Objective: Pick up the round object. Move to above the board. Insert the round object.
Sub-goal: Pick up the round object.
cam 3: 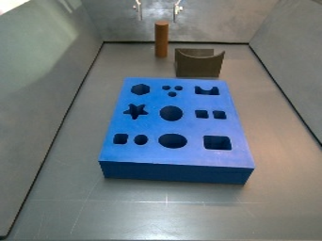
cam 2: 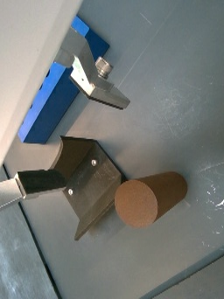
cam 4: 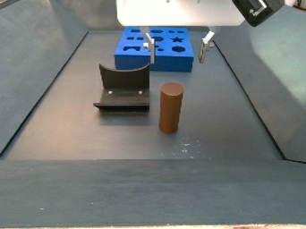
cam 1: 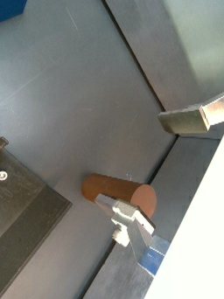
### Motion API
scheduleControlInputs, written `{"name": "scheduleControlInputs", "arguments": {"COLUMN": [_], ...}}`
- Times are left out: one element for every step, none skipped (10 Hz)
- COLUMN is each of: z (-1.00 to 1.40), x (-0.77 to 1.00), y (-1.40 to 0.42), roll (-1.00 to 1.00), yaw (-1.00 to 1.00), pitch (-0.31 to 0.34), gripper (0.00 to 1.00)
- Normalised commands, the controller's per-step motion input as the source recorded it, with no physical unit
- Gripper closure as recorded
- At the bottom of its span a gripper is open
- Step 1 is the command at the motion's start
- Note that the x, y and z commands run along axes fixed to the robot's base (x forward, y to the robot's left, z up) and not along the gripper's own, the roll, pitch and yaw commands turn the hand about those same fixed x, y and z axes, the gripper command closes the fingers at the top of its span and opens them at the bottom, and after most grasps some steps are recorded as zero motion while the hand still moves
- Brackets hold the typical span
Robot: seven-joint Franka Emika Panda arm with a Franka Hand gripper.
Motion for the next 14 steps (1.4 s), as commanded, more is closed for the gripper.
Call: {"name": "scheduleControlInputs", "arguments": {"z": [0.03, -0.01, -0.25, -0.35, -0.30, -0.30, -0.39, -0.45, -0.40, -0.39, -0.32, -0.23, -0.22, -0.22], "x": [0.31, 0.34, 0.27, 0.20, 0.15, 0.06, 0.06, 0.07, 0.10, 0.10, 0.12, 0.07, 0.00, 0.00], "y": [0.07, 0.45, 0.60, 0.70, 0.57, 0.52, 0.42, 0.33, 0.22, 0.05, -0.01, -0.09, 0.00, 0.00], "roll": [0.00, 0.00, -0.10, -0.26, -0.31, -0.33, -0.38, -0.48, -0.57, -0.49, -0.31, -0.10, 0.00, 0.00], "yaw": [0.00, 0.00, 0.00, 0.00, -0.02, -0.01, -0.09, -0.09, -0.09, -0.07, -0.03, -0.07, -0.03, 0.00], "pitch": [0.009, 0.000, -0.034, -0.103, 0.000, 0.000, 0.000, 0.017, 0.031, 0.000, 0.000, 0.006, 0.000, 0.000], "gripper": [0.00, 0.00, 0.00, 0.00, 0.00, 0.00, 0.00, 0.00, 0.00, 0.00, 0.00, 0.00, 0.00, 0.00]}}
